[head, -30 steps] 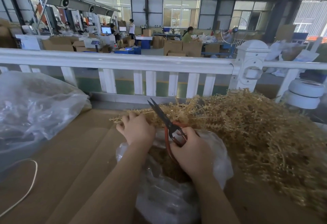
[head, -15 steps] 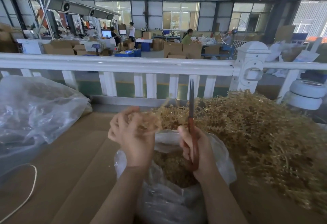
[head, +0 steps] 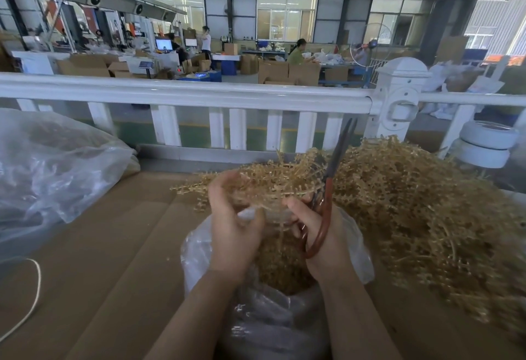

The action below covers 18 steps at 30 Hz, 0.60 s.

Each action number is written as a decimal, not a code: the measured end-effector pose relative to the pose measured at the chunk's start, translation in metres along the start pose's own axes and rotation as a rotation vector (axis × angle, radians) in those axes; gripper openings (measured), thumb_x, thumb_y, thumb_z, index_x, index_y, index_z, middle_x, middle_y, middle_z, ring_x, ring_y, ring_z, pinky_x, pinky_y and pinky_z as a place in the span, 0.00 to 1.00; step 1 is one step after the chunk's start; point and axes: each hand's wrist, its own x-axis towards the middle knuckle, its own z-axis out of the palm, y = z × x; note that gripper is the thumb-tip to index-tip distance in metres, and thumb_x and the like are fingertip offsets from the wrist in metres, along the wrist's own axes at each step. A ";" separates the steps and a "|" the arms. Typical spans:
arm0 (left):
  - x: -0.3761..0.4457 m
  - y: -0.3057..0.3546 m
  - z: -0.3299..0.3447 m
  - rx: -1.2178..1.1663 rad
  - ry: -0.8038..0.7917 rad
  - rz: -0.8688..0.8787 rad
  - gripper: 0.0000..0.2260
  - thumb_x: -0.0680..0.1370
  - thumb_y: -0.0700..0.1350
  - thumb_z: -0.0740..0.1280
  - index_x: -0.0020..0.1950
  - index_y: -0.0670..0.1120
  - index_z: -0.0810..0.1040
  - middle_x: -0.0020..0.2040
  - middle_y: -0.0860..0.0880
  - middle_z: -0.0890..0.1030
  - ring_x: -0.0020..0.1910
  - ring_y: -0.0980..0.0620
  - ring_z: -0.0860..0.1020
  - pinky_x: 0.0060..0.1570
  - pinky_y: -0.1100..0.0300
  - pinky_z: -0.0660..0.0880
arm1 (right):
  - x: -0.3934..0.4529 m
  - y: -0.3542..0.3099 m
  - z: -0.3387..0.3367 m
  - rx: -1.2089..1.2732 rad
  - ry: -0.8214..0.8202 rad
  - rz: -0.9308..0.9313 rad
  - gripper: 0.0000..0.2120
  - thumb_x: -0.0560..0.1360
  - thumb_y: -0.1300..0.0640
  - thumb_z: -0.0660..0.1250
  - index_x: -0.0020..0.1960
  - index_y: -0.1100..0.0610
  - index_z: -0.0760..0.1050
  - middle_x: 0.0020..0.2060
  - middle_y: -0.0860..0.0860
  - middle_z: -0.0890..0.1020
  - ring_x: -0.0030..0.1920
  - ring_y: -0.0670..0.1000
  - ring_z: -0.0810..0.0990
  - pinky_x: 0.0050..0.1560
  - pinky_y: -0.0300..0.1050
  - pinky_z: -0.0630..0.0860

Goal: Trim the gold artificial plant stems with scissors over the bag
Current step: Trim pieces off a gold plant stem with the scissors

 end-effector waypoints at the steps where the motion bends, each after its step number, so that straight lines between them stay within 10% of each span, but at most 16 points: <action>1: 0.000 0.003 -0.001 -0.223 -0.003 -0.156 0.25 0.75 0.32 0.69 0.65 0.54 0.67 0.61 0.45 0.76 0.58 0.54 0.79 0.51 0.59 0.79 | 0.000 0.000 0.001 0.001 0.014 0.000 0.12 0.71 0.58 0.77 0.43 0.54 0.73 0.33 0.53 0.75 0.26 0.49 0.70 0.24 0.38 0.68; 6: 0.004 -0.001 -0.004 -0.530 -0.265 -0.653 0.25 0.73 0.60 0.71 0.65 0.49 0.75 0.58 0.47 0.83 0.57 0.44 0.82 0.55 0.46 0.79 | 0.001 0.003 0.002 0.031 0.015 -0.050 0.10 0.72 0.59 0.77 0.44 0.54 0.74 0.35 0.57 0.77 0.28 0.50 0.71 0.26 0.38 0.69; 11: -0.001 0.005 0.002 -0.556 -0.331 -0.479 0.03 0.74 0.40 0.72 0.46 0.45 0.85 0.44 0.40 0.86 0.45 0.46 0.85 0.47 0.58 0.80 | 0.001 0.003 0.005 -0.021 -0.030 -0.094 0.18 0.74 0.59 0.75 0.51 0.70 0.71 0.41 0.65 0.80 0.31 0.50 0.74 0.29 0.38 0.70; 18: 0.010 -0.005 -0.012 -0.385 -0.179 -0.401 0.05 0.77 0.35 0.69 0.45 0.42 0.75 0.37 0.49 0.81 0.39 0.52 0.80 0.43 0.62 0.78 | 0.000 -0.009 -0.002 0.021 0.006 -0.119 0.17 0.74 0.54 0.76 0.50 0.64 0.73 0.33 0.53 0.74 0.29 0.49 0.70 0.30 0.38 0.70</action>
